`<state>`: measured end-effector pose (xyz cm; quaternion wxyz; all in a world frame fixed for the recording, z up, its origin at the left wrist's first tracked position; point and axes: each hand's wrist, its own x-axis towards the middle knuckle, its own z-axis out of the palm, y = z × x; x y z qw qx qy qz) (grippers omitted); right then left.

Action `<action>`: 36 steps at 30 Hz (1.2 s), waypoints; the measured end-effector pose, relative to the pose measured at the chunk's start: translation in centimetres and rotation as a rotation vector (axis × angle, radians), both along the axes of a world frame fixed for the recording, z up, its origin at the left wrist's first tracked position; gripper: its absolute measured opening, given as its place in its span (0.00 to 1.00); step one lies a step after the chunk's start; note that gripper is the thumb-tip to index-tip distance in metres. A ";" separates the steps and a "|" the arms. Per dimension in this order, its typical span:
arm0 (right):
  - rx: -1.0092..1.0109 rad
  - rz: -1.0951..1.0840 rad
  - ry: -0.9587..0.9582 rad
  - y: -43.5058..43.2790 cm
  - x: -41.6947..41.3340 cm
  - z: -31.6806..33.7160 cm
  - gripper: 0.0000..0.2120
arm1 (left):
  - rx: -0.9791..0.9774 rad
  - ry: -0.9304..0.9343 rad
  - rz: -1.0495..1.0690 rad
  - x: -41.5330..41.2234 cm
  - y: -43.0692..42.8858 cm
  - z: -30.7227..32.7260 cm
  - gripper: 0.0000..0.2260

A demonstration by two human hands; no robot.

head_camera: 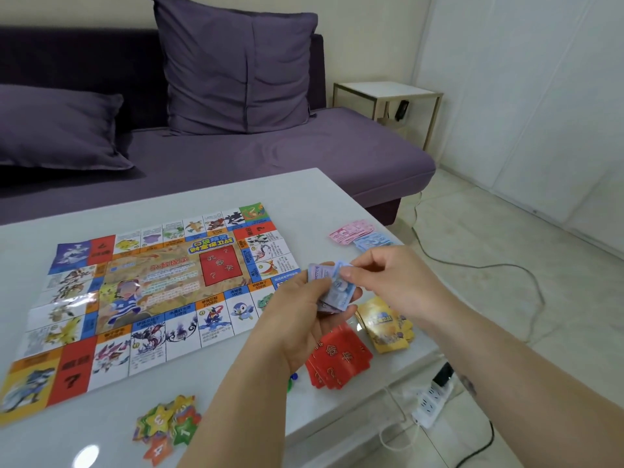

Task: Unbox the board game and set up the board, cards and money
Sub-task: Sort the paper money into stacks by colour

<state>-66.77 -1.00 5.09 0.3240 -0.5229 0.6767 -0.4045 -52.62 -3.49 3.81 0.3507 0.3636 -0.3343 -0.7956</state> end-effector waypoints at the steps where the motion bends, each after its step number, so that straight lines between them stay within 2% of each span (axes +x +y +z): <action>1: 0.021 -0.018 -0.063 -0.1 -0.4 -0.2 0.04 | 0.002 -0.016 0.023 0.0 -0.1 -0.1 0.08; 4: 0.020 -0.122 -0.173 -1.4 -2.2 -0.8 0.02 | 0.003 -0.018 0.122 0.3 -0.6 -0.3 0.09; 10: -0.096 -0.371 0.080 -8.0 -7.1 -2.0 0.08 | 0.049 0.062 0.188 0.6 -1.8 -0.5 0.09; 15: 0.083 -0.412 0.300 -10.4 -8.2 -3.2 0.23 | 0.051 0.068 0.183 0.3 -2.1 -0.8 0.09; 17: 0.067 -0.407 0.353 -9.7 -7.3 -3.2 0.22 | 0.035 0.069 0.172 0.3 -2.2 -0.8 0.09; 19: -0.017 -0.321 0.293 -8.4 -5.5 -2.5 0.16 | 0.002 0.054 0.146 0.2 -2.3 -0.9 0.08; 21: -0.044 -0.187 0.154 -6.3 -3.2 -1.1 0.07 | -0.052 0.018 0.108 -0.1 -2.1 -1.0 0.08; 23: 0.076 -0.023 0.077 -4.2 -1.4 0.3 0.10 | -0.110 -0.022 0.068 -0.3 -1.7 -1.1 0.07; 26: 0.156 0.101 0.156 -1.8 -0.3 1.1 0.12 | -0.173 -0.063 0.008 -0.6 -1.0 -1.2 0.05; 28: 0.122 0.081 0.171 -0.8 -0.5 0.9 0.10 | -0.177 -0.065 -0.034 -0.8 -0.5 -1.0 0.05; 31: 0.090 0.031 0.093 0.3 -1.3 0.3 0.09 | -0.081 -0.028 -0.068 -1.1 0.1 -0.6 0.07; 34: -0.006 -0.165 -0.108 0.6 -3.8 -0.3 0.04 | -0.014 -0.011 0.002 -1.2 0.0 -0.5 0.08; 36: -0.102 -0.333 -0.152 0.4 -6.0 -0.8 0.04 | -0.014 -0.004 0.045 -1.2 -0.1 -0.7 0.09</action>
